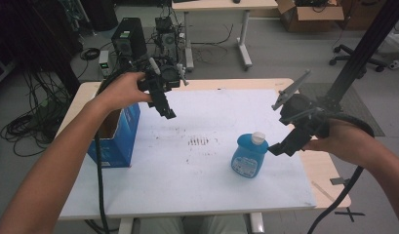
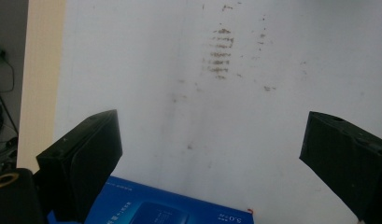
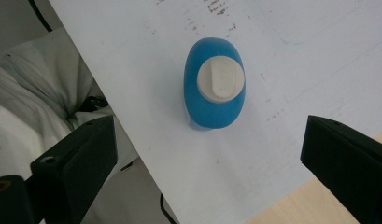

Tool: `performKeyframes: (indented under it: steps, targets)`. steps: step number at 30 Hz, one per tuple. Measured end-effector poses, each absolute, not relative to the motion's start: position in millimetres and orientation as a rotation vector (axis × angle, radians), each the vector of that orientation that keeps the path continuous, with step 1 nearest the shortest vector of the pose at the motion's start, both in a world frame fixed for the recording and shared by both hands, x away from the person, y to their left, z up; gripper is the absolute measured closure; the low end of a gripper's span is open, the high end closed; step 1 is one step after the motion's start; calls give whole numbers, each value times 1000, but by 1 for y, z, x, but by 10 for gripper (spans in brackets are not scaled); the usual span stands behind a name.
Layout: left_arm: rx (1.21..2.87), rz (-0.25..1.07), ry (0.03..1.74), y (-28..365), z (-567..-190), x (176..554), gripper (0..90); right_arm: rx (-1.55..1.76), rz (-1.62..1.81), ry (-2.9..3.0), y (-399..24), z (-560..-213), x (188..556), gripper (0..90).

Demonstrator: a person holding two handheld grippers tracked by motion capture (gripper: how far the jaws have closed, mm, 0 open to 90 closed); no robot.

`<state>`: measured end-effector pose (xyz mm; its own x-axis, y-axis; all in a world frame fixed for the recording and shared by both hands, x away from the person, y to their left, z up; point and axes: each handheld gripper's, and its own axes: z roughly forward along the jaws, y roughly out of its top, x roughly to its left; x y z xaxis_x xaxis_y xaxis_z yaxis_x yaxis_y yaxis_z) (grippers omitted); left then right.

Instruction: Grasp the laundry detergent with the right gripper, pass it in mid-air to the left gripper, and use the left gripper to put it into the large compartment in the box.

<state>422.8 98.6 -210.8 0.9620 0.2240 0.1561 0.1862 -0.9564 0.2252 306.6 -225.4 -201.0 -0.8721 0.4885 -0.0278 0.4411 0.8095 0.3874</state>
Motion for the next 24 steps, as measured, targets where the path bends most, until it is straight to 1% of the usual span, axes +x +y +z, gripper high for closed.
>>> performKeyframes:
  steps: [12,17,24]
  targets:
    - [2909,267,302,99,-211,422,58,786,634,2849,-234,-221,303,34]
    - [2907,262,306,98,-214,422,58,823,655,2836,-241,-234,301,33]
    - [2913,263,297,96,-216,423,59,840,667,2820,-245,-242,299,32]
